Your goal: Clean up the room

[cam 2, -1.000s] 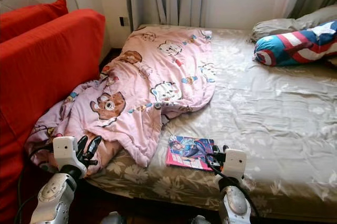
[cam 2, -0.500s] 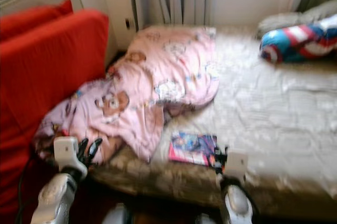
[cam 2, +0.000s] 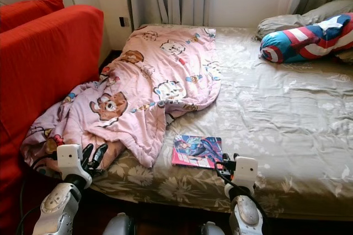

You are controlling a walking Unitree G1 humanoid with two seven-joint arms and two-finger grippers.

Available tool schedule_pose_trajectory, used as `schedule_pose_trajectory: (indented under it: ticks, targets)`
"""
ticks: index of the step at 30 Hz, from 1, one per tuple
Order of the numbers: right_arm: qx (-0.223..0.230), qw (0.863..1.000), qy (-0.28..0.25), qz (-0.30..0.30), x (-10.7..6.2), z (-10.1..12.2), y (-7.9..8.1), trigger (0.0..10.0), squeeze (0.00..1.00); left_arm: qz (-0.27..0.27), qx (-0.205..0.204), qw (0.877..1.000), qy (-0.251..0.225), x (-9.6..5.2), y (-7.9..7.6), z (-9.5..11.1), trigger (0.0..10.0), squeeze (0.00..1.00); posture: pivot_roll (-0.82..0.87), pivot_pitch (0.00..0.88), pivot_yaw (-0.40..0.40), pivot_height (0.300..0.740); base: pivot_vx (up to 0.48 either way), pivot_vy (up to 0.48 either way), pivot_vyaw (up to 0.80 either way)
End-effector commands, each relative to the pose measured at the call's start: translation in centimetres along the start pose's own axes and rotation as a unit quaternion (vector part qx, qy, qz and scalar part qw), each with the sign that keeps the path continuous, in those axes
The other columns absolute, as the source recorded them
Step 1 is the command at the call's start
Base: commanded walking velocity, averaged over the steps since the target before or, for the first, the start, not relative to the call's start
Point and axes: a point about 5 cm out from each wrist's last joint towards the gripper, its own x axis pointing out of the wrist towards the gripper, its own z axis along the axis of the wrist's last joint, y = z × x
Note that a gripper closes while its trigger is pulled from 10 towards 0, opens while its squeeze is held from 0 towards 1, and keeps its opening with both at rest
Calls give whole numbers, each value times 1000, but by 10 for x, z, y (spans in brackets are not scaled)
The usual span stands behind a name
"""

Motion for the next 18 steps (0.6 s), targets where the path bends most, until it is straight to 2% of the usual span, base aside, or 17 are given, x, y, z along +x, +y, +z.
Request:
schedule_pose_trajectory:
  ticks: [1, 18]
  targets:
    - [4, 1000, -3, -2, 1, 2, 0, 10000, 0, -4, -5, 1000, 3, 1, -1, 0, 10000, 0, -27, 15, -5, 637, 0, 0, 0]
    - [4, 1000, -3, 1, 2, 2, 2, 10000, 0, -3, -5, 1000, 5, 3, -2, 0, 10000, 0, -26, 18, -7, 637, 0, 0, 0]
